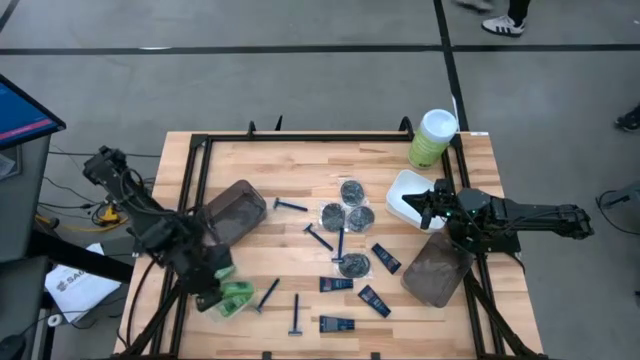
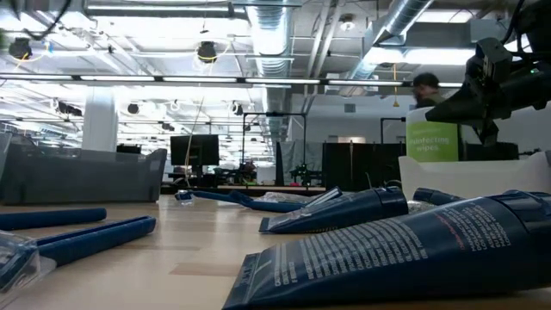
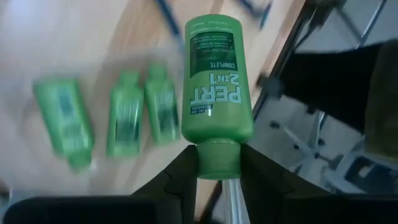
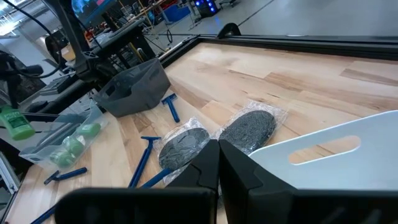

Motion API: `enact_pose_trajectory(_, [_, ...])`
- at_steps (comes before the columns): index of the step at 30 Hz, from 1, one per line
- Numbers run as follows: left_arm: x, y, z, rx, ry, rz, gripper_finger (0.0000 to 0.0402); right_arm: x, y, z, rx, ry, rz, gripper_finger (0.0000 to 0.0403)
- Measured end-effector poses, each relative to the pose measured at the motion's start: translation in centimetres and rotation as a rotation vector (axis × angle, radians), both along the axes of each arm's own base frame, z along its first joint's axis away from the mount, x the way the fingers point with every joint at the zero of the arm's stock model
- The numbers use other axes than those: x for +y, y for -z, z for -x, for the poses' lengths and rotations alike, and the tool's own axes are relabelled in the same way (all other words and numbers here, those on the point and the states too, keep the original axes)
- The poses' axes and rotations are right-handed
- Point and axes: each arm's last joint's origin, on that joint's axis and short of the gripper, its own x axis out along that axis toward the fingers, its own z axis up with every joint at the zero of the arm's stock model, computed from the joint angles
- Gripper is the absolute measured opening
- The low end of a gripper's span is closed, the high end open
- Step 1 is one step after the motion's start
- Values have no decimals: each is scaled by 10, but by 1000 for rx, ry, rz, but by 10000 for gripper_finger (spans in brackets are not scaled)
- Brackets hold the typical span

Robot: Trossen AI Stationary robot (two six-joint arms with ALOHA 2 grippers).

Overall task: Pick & Place Travel size toiletries
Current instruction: Put the green shampoo into the transparent bin, then put the blue shave cream into the right black bin

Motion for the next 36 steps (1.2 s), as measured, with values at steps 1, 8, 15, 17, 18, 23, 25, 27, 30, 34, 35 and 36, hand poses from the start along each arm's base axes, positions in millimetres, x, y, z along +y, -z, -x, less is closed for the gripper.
enact_pose_trajectory(1, [-2, 1, 4, 22, 2, 0, 89, 0, 0, 0, 0, 0, 0, 0])
enact_pose_trajectory(8, [-11, 14, 16, 163, -1, -108, 90, 0, 0, 0, 0, 0, 0, 0])
enact_pose_trajectory(15, [-17, 41, 9, 271, -27, -205, 90, 0, 0, 0, 1, 0, 0, 0])
enact_pose_trajectory(17, [-18, 51, 9, 313, -28, -227, 90, 0, 0, 0, 0, 0, 0, 0])
enact_pose_trajectory(18, [-18, 55, 8, 326, -29, -239, 90, 0, 0, 0, 0, 0, 0, 0])
enact_pose_trajectory(23, [-20, 70, 7, 361, -38, -281, 95, 0, 0, 0, 0, 0, 0, 0])
enact_pose_trajectory(25, [-20, 72, 7, 367, -41, -289, 105, 0, 0, 0, 1, 0, 0, 0])
enact_pose_trajectory(27, [-20, 73, 6, 354, -47, -297, 120, 0, 0, 0, 0, 0, 0, 0])
enact_pose_trajectory(30, [-20, 73, 6, 344, -54, -302, 148, 0, 0, 0, 0, 0, 0, 0])
enact_pose_trajectory(34, [-20, 73, 5, 339, -55, -296, 193, 0, 0, 0, 0, 1, 0, 0])
enact_pose_trajectory(35, [-20, 73, 5, 342, -57, -293, 205, 0, 0, 0, 0, 0, 0, 0])
enact_pose_trajectory(36, [-20, 73, 4, 348, -60, -286, 216, 0, 0, 0, 0, 0, 0, 0])
